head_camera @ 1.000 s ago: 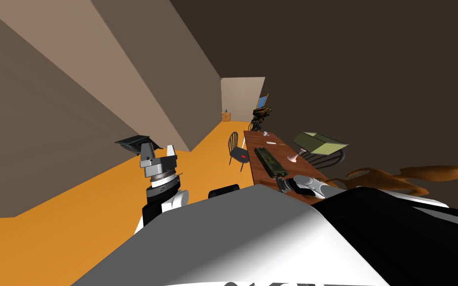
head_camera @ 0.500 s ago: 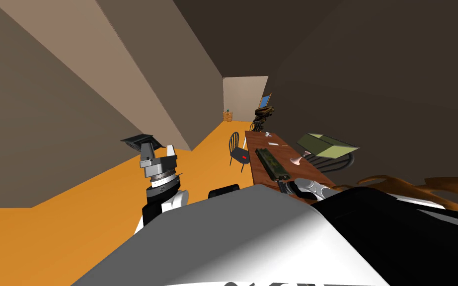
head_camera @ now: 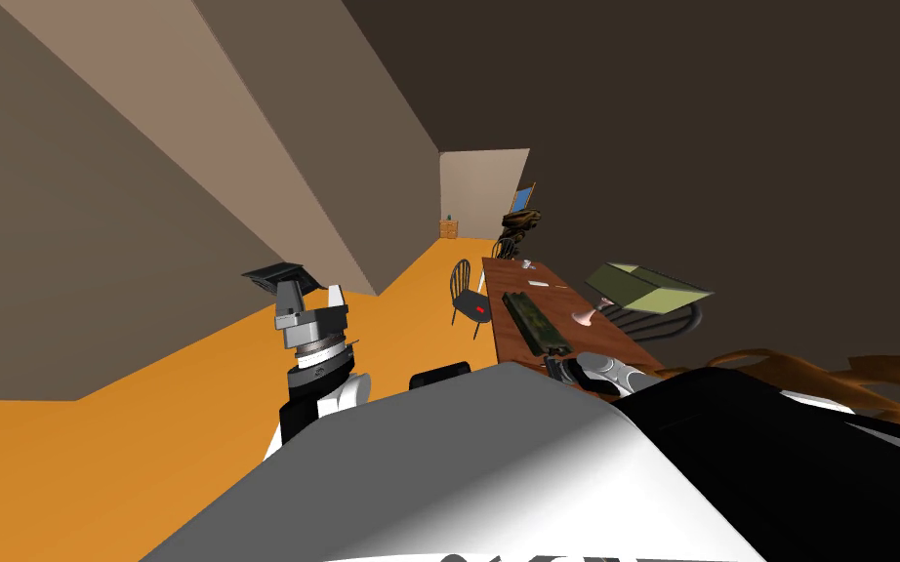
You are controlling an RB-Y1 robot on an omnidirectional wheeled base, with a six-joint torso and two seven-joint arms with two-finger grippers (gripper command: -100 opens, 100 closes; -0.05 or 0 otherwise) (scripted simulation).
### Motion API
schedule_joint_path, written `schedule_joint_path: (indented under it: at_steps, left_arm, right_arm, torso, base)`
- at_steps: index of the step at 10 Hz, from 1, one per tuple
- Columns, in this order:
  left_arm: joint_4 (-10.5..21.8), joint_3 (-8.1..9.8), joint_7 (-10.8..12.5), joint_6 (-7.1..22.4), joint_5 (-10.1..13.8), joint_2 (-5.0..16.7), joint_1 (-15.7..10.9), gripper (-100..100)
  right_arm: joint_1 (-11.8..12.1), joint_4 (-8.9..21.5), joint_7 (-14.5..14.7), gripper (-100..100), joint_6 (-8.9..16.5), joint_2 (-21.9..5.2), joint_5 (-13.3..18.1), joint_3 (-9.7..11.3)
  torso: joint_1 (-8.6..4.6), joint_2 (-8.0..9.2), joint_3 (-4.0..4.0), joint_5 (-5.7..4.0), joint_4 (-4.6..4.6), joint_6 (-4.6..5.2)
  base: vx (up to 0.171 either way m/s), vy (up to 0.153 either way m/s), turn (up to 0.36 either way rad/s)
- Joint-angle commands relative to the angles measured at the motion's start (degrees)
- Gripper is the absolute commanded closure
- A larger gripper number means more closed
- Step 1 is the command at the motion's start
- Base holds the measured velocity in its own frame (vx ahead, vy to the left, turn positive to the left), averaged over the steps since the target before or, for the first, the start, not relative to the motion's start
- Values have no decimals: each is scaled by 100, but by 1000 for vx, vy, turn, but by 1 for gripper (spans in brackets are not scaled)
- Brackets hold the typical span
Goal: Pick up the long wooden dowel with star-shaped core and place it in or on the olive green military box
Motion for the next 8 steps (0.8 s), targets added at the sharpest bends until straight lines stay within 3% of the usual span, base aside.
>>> schedule_joint_path:
  at_steps: [1, 3, 4, 5, 7, 8]
  left_arm:
    - [0, 0, 0, 0, 0, 0, 0, 0]
    - [0, 0, 0, 0, 0, 0, 0, 0]
    - [0, 0, 0, 0, 0, 0, 0, 0]
    - [0, 0, 0, 0, 0, 0, 0, 0]
    - [0, 0, 0, 0, 0, 0, 0, 0]
    - [0, 0, 0, 0, 0, 0, 0, 0]
  right_arm:
    - [0, 0, 0, 100, 0, 0, 0, 0]
    - [-3, 0, 0, 100, 4, -1, 0, -3]
    - [-3, 0, 0, 0, 4, -1, 0, -3]
    - [25, -135, -26, 100, -60, -195, -27, -33]
    - [29, -255, -47, 100, -177, -412, -59, -72]
    - [28, -233, -45, 100, -136, -360, -49, -58]
  torso:
    - [0, 0, 0, 0, 0, 0]
    - [0, 0, -1, -1, -2, 3]
    - [0, 0, -1, 0, -2, 3]
    - [0, 0, -1, 0, -2, 3]
    - [21, 6, 2, 11, -2, 11]
    - [24, 7, 2, 11, -2, 10]
  base:
    - [0, 0, 0]
    - [0, 0, 0]
    - [0, 0, 0]
    - [-4, 28, -88]
    - [-5, 50, -112]
    - [-4, 19, -17]
